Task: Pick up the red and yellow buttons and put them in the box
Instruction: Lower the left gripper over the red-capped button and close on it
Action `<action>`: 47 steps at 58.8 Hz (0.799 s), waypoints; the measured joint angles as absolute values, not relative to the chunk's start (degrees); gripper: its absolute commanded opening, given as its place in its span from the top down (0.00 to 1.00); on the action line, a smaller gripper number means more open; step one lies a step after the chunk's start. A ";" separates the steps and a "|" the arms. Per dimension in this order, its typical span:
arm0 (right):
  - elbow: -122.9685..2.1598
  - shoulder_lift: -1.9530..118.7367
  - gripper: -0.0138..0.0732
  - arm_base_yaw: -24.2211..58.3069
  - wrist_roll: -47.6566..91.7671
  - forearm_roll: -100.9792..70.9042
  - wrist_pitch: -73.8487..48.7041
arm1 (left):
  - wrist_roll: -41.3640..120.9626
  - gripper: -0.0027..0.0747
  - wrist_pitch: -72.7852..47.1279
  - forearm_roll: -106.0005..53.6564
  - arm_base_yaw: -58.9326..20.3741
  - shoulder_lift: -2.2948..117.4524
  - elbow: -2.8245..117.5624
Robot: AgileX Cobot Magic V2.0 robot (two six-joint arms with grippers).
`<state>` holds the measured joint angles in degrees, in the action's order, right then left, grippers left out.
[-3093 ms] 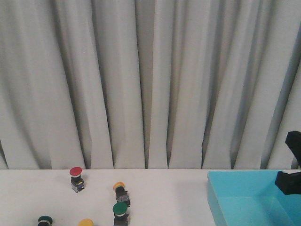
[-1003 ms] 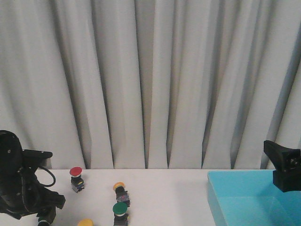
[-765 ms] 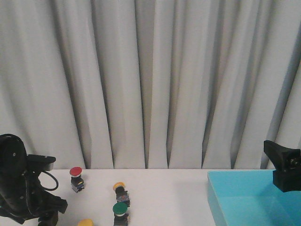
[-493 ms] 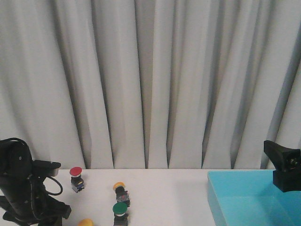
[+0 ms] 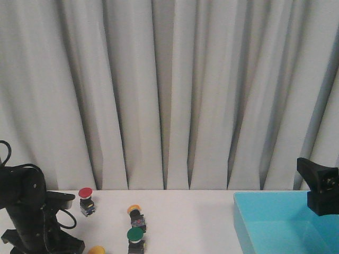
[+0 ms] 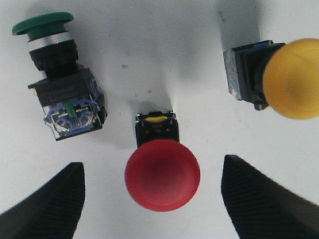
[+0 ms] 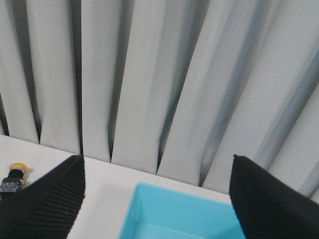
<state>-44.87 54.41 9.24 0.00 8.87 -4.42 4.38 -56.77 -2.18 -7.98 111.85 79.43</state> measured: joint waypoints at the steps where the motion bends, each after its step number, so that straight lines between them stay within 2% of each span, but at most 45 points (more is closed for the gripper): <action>1: -44.87 54.41 0.17 9.24 0.00 8.87 -4.42 | 4.38 0.27 -56.77 -2.18 -7.98 111.92 79.52; 21: -44.87 54.41 0.17 9.24 0.00 8.87 -4.42 | 5.20 0.27 -57.34 -2.18 -7.98 115.26 81.06; 29: -44.87 54.41 0.17 9.24 0.00 8.87 -4.42 | 5.43 0.31 -57.93 -2.18 -7.98 116.56 81.95; 36: -44.87 54.41 0.17 9.24 0.00 8.87 -4.42 | 5.69 0.46 -58.06 -2.18 -7.98 116.95 82.35; 47: -44.87 54.41 0.17 9.24 0.00 8.87 -4.42 | 5.98 0.86 -58.19 -2.18 -7.98 117.01 82.36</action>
